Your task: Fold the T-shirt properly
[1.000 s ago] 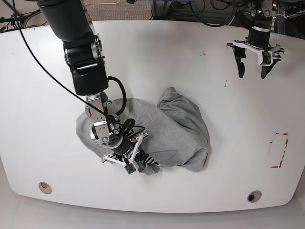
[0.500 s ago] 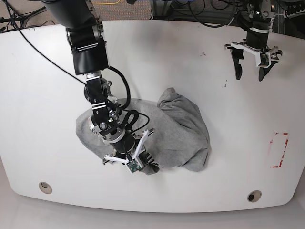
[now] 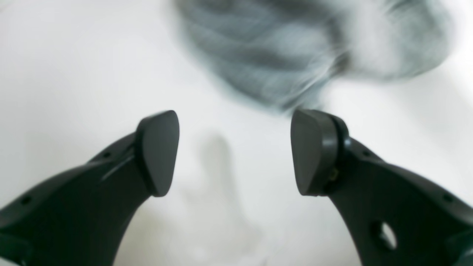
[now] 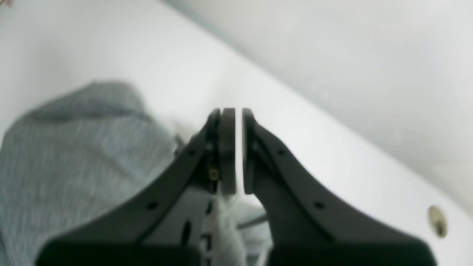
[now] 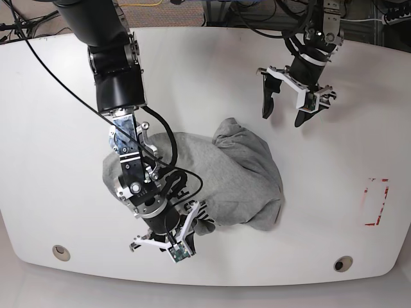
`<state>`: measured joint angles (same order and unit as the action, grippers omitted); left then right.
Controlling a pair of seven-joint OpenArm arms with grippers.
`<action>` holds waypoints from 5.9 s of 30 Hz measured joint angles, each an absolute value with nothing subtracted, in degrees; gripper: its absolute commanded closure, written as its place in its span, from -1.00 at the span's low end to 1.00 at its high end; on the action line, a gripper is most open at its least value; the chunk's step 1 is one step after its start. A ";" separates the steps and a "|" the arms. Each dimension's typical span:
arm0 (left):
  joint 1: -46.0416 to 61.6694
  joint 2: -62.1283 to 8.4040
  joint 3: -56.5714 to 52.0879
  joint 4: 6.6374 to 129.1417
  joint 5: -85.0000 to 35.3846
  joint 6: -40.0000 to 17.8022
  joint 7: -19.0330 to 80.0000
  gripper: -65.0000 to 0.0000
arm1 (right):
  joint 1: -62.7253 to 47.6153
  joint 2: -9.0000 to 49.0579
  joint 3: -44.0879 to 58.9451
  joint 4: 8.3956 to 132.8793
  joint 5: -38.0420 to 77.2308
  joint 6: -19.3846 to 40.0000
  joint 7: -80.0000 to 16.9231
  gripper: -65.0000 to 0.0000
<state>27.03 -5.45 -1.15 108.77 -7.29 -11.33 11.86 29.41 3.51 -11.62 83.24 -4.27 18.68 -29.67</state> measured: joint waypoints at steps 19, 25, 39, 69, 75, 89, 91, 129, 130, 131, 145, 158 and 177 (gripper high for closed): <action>23.83 -6.28 -1.69 106.69 -6.02 -10.26 18.85 -0.18 | 33.10 5.06 -10.79 88.09 -4.10 22.11 -37.21 0.97; 22.44 -6.24 -0.89 105.86 -6.04 -10.50 20.51 -0.23 | 33.12 5.08 -10.70 87.59 -4.19 22.06 -35.99 0.99; 21.47 -6.24 -1.13 104.40 -6.13 -10.48 18.76 -0.26 | 33.56 3.79 -10.33 81.30 -4.27 20.99 -31.31 0.70; 17.56 -6.26 -0.86 103.66 -6.17 -10.50 21.02 -0.24 | 16.01 3.66 -9.78 96.49 -3.95 21.80 -34.24 0.78; 18.26 -6.37 -1.13 103.70 -6.02 -10.52 21.04 -0.24 | 23.46 3.27 -14.20 86.54 -3.90 22.11 -34.46 0.46; 18.57 -6.44 -1.34 103.74 -6.02 -10.52 21.47 -0.24 | 25.78 1.87 -14.22 89.01 -1.28 22.55 -38.13 0.17; 18.55 -6.42 -1.34 103.74 -6.02 -10.52 21.47 -0.23 | 25.28 2.09 -13.69 91.48 -2.61 22.55 -38.15 0.09; 18.26 -6.42 -1.34 103.70 -6.04 -10.48 21.78 -0.25 | 28.34 1.37 -3.09 64.05 -2.15 21.47 -24.77 -0.46; 18.31 -6.42 -1.34 103.72 -6.07 -10.48 21.56 -0.26 | 28.34 1.37 -3.20 63.68 -2.11 21.67 -24.18 -0.46; 18.46 -6.50 -1.34 103.81 -6.07 -10.50 21.45 -0.26 | 28.45 1.10 -3.38 62.74 -2.07 22.02 -23.03 -0.47; 18.59 -6.85 -1.50 103.81 -6.04 -10.44 21.43 -0.25 | 29.76 1.61 -5.06 56.16 -1.50 21.43 -18.02 -0.46; 18.44 -6.87 -1.50 103.81 -6.04 -10.31 21.47 -0.24 | 31.16 2.90 -4.51 51.92 -1.67 20.82 -14.35 -0.24; 18.26 -6.87 -1.45 103.88 -6.04 -10.28 21.65 -0.25 | 35.40 3.66 -5.21 41.12 -4.27 20.82 -11.92 0.05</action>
